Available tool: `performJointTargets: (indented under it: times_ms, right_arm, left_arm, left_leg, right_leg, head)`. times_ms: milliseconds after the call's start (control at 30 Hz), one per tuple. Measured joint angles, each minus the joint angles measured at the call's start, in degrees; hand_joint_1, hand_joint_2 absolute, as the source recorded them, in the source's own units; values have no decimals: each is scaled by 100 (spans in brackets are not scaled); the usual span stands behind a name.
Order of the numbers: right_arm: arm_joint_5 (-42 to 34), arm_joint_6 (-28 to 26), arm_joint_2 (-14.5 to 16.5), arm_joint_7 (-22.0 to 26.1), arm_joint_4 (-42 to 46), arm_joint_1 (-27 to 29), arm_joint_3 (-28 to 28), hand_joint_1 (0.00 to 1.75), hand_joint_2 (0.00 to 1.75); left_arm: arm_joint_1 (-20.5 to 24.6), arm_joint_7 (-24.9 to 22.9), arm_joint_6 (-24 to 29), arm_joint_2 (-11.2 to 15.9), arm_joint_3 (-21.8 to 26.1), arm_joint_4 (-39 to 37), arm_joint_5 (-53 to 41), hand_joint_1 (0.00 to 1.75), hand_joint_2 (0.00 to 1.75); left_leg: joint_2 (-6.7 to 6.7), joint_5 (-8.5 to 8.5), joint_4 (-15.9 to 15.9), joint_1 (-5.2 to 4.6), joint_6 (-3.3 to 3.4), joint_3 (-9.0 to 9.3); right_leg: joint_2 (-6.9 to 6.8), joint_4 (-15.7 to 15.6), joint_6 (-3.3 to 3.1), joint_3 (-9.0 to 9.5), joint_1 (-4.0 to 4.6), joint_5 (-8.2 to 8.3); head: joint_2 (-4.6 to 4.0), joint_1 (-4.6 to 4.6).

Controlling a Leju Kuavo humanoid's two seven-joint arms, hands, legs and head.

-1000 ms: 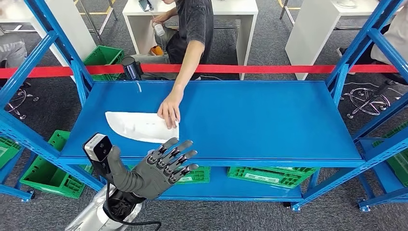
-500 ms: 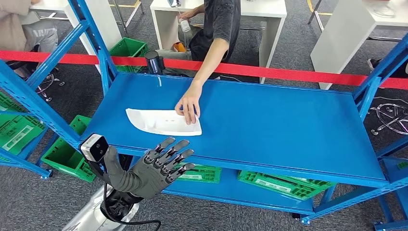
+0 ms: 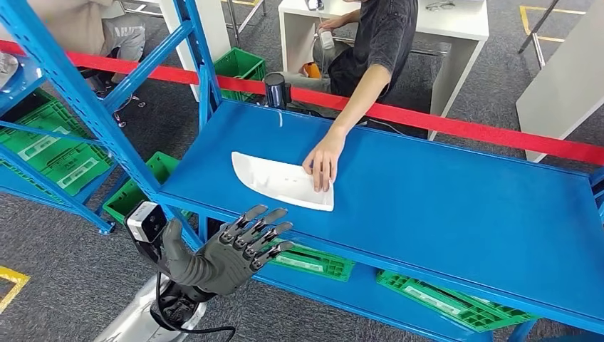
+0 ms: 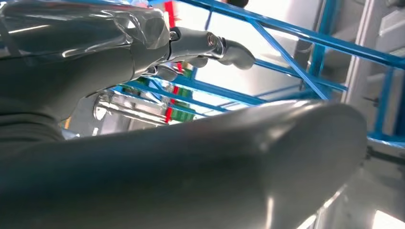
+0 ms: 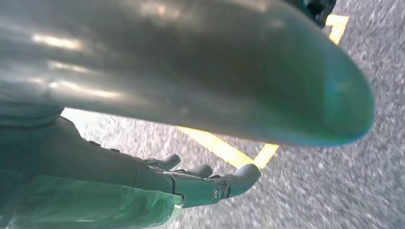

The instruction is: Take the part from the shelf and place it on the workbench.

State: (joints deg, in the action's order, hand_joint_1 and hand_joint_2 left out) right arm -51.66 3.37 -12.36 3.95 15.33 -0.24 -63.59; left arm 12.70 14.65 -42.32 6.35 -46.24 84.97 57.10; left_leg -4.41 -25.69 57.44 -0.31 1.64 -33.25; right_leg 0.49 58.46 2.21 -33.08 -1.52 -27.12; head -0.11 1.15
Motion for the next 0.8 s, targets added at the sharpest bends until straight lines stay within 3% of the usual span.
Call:
performJointTargets:
  times_ms: [67,100,133,200,233,267,300,333,400,433,500,600,667,733,767,800]
  right_arm:
    - [-15,2,20,1,-1,-39,-4,0,0]
    - [-31,8,32,-1,-2,-45,-5,0,0]
    - [-49,17,48,-3,-2,-52,-6,0,0]
    - [-90,35,94,-11,-6,-57,-6,0,0]
    - [-114,39,127,-16,-9,-59,-6,0,0]
    - [-140,39,163,-22,-14,-61,-6,0,0]
    - [-165,39,199,-26,-18,-66,-6,0,0]
    - [-186,39,237,-28,-21,-75,-5,0,0]
    - [-214,40,315,-29,-24,-101,-3,0,0]
    - [-230,40,347,-30,-29,-113,0,0,0]
    - [-260,41,403,-45,-49,-125,8,0,0]
    - [-305,43,436,-128,-85,-133,19,0,0]
    - [-334,52,444,-179,-108,-143,26,0,0]
    - [-353,63,446,-210,-134,-144,27,0,0]
    - [-356,64,446,-220,-145,-141,27,0,0]
    - [-351,65,443,-222,-156,-138,27,0,0]
  left_arm:
    - [-40,3,72,32,40,46,-109,0,0]
    - [-54,-4,116,50,60,72,-204,0,44]
    - [-62,-16,165,69,78,99,-330,0,44]
    - [-67,-51,234,96,94,137,-563,0,44]
    - [-66,-64,246,103,95,143,-625,0,0]
    - [-65,-73,242,108,95,145,-644,0,0]
    - [-60,-78,227,113,94,145,-640,0,0]
    - [-49,-81,212,115,93,145,-624,0,0]
    - [-8,-88,178,119,93,148,-575,0,0]
    - [19,-94,160,120,92,150,-542,0,0]
    - [66,-106,123,127,83,151,-480,0,0]
    - [111,-114,103,135,57,151,-441,0,0]
    - [160,-110,97,121,37,149,-431,0,0]
    - [197,-104,98,106,21,143,-428,0,0]
    - [200,-99,104,102,16,140,-428,0,0]
    - [200,-92,112,102,12,139,-429,0,0]
  left_leg:
    - [38,-31,34,16,-25,-16]
    - [109,-94,122,23,-51,-48]
    - [197,-215,319,31,-85,-134]
    - [354,-562,1036,51,-146,-481]
    - [385,-704,1426,65,-163,-685]
    - [400,-755,1679,74,-167,-829]
    - [406,-695,1719,77,-156,-871]
    - [410,-530,1513,73,-126,-788]
    - [447,-129,697,27,2,-398]
    - [479,-9,352,-7,66,-233]
    - [524,28,72,-66,142,-107]
    - [502,90,-74,-45,167,-43]
    - [500,149,-191,-8,182,24]
    - [501,154,-201,-17,194,28]
    - [504,150,-198,-18,191,27]
    - [508,145,-195,-16,184,28]
  right_leg:
    - [-11,-4,-73,6,-13,11]
    - [-18,-8,-103,17,-23,10]
    - [-31,-12,-134,28,-33,9]
    - [-60,-13,-181,39,-19,-6]
    - [-77,-13,-195,41,-8,-12]
    - [-92,-12,-202,44,3,-17]
    - [-103,-12,-208,50,14,-23]
    - [-110,-12,-214,62,29,-28]
    - [-114,-17,-223,87,53,-38]
    - [-118,-20,-220,90,65,-43]
    - [-141,-31,-201,82,69,-47]
    - [-164,-6,-143,62,72,-79]
    - [-124,391,-155,-132,69,-272]
    - [-88,1159,-174,-522,54,-561]
    - [-82,1451,-153,-686,44,-638]
    - [-80,1555,-108,-763,32,-630]
  head:
    - [0,3]
    - [0,13]
    - [0,22]
    - [0,41]
    - [0,40]
    - [0,40]
    - [0,41]
    - [0,41]
    - [0,39]
    - [0,38]
    - [0,35]
    - [0,32]
    - [0,23]
    - [0,18]
    - [0,16]
    - [0,17]
